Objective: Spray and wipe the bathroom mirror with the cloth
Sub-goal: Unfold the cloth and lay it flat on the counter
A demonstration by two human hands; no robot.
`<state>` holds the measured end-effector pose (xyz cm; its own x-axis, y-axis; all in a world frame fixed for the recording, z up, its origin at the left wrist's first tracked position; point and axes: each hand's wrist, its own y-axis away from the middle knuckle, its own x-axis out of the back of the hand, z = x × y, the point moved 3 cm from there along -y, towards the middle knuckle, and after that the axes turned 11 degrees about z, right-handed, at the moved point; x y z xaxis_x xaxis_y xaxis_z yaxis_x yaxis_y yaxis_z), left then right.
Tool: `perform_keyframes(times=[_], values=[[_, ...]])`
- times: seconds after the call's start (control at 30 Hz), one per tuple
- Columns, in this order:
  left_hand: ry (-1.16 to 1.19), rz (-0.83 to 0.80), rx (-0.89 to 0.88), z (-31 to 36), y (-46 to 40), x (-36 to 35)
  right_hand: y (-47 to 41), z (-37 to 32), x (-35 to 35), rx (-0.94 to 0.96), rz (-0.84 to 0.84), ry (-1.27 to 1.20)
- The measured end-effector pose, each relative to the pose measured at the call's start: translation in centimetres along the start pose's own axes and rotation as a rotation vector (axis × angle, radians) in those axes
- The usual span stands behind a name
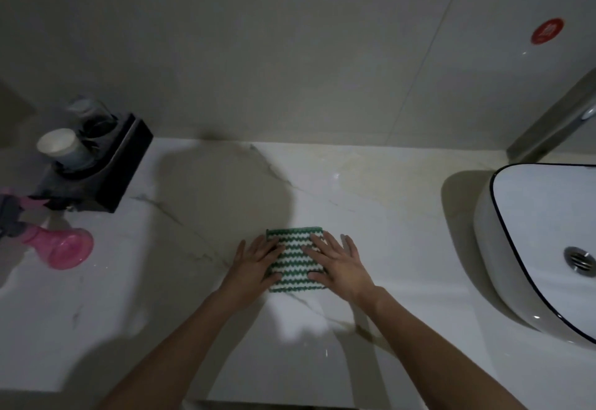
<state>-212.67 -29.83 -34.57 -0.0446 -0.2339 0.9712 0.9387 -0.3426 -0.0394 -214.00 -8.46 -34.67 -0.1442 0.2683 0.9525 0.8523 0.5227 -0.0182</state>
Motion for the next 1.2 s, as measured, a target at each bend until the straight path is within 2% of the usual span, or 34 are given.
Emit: perform_keyframes(times=[0.17, 0.4, 0.53, 0.67, 0.77, 0.9, 1.1, 1.2], values=[[-0.144, -0.086, -0.018, -1.5, 0.8, -1.3, 0.2, 0.5, 0.1, -0.021, -0.116, 0.084], [-0.144, -0.111, -0.01, -0.7, -0.3, 0.1, -0.3, 0.0, -0.2, 0.004, -0.027, 0.024], [-0.116, -0.11, 0.042, -1.0, -0.2, -0.6, -0.2, 0.2, -0.5, -0.004, -0.086, 0.068], [-0.117, -0.13, 0.006, -1.2, -0.4, -0.4, -0.2, 0.9, -0.3, -0.01, -0.153, 0.113], [-0.16, -0.146, -0.019, -0.6, -0.7, 0.5, -0.1, 0.6, -0.2, 0.002, -0.095, 0.092], [-0.12, 0.003, -0.121, 0.8, 1.0, 0.6, 2.0, 0.1, 0.6, -0.004, 0.093, 0.022], [0.117, 0.376, -0.191, 2.7, 3.9, 1.2, 4.8, -0.3, 0.4, 0.044, 0.282, -0.034], [0.115, 0.457, -0.16, 3.0, 4.5, 0.6, 5.2, -0.4, -0.2, 0.031, 0.335, -0.021]])
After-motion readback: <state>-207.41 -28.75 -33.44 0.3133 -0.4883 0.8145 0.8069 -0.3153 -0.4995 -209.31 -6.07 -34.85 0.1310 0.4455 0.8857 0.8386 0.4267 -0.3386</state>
